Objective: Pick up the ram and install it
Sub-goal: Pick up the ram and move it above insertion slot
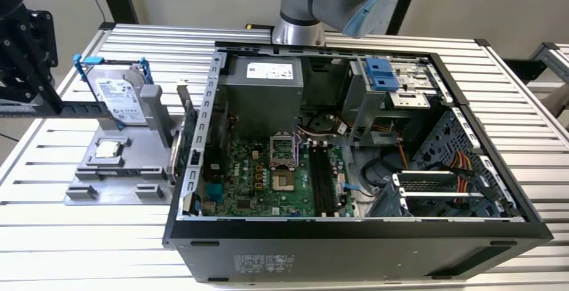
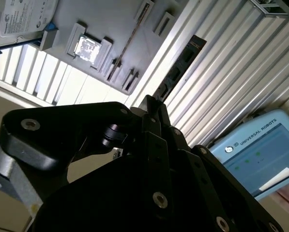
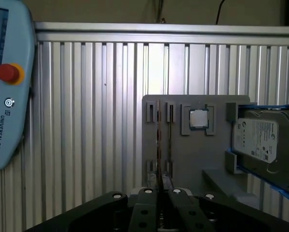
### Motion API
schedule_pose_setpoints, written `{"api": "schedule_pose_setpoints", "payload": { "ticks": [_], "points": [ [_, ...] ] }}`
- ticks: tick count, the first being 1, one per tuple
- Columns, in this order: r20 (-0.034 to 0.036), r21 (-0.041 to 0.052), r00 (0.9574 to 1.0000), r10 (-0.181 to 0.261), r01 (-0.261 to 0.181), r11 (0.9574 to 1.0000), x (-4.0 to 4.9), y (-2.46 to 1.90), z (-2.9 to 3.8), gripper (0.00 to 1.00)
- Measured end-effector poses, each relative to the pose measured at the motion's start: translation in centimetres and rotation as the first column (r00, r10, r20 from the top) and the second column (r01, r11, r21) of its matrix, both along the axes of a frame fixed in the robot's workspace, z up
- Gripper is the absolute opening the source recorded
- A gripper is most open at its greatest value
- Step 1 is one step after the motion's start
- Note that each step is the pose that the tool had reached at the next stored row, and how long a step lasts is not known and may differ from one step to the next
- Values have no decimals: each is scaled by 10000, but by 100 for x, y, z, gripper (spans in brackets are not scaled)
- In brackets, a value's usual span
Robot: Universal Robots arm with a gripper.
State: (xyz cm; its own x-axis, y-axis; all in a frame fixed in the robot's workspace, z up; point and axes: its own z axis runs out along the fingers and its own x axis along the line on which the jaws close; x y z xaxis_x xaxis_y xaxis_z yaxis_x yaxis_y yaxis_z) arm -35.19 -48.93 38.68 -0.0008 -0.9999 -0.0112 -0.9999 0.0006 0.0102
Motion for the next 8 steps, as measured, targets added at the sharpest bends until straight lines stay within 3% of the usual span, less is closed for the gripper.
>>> {"api": "schedule_pose_setpoints", "payload": {
  "ticks": [8],
  "points": [
    [-2,-2,10000,0,0,10000,0,0,21,0]
  ]
}}
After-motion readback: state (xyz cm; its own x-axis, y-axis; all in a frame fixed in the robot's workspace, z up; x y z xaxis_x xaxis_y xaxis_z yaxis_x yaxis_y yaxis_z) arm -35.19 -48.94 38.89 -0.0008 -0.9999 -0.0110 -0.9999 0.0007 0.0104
